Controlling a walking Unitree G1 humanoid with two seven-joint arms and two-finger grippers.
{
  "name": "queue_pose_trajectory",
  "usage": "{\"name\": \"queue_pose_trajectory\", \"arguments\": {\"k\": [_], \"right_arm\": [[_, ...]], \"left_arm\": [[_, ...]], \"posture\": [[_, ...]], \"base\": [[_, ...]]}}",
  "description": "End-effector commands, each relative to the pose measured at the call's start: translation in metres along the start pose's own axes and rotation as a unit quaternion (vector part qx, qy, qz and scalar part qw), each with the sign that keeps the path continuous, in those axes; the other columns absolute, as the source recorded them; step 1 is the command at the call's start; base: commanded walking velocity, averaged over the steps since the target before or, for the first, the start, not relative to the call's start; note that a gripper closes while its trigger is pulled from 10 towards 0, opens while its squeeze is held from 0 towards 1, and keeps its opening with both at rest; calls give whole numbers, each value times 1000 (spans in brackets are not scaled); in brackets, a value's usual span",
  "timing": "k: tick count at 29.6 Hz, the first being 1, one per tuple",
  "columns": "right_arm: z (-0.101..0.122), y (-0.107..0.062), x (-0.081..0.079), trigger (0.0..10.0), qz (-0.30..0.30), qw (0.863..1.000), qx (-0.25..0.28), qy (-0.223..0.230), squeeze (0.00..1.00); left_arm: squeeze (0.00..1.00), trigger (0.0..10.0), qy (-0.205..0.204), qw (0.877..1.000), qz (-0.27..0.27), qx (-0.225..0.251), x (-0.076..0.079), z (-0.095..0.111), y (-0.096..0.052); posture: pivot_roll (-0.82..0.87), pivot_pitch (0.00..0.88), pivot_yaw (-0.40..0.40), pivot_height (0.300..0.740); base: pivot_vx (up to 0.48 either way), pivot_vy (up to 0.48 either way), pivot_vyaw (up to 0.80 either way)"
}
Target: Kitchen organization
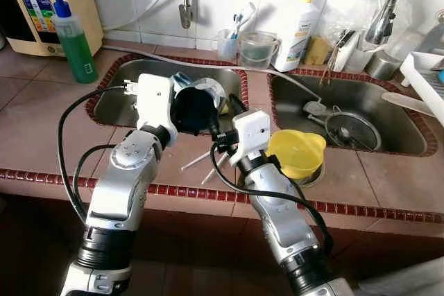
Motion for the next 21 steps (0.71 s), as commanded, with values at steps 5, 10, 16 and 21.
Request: {"name": "queue_pose_trajectory", "arguments": {"k": [5, 10, 16, 21], "right_arm": [[14, -4, -21, 10000, 90, 995, 28, 40, 0], [17, -5, -23, 10000, 94, 994, 30, 41, 0], [22, -12, -29, 10000, 114, 992, 38, 31, 0], [26, -15, -30, 10000, 124, 991, 42, 31, 0]], "left_arm": [[0, 0, -5, 1000, -10, 8, 7, 4, -1], [0, 0, -1, 1000, -2, 8, 3, 3, 1], [0, 8588, 14, 1000, 14, 0, -6, -2, 8], [0, 10000, 19, 1000, 18, -5, -9, -6, 13]], "posture": [[-35, 27, -68, 740], [-37, 29, -69, 740], [-50, 27, -65, 740], [-61, 27, -60, 740]], "base": [[0, 0, 0], [0, 0, 0], [0, 0, 0], [0, 0, 0]]}}
Point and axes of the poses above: a point about 5 cm out from each wrist's last joint towards the gripper, its own y axis pointing out of the wrist towards the gripper, its own z axis along the axis of the wrist's last joint, x = y × z, the point moved 3 cm from there along y, pointing out of the wrist towards the gripper
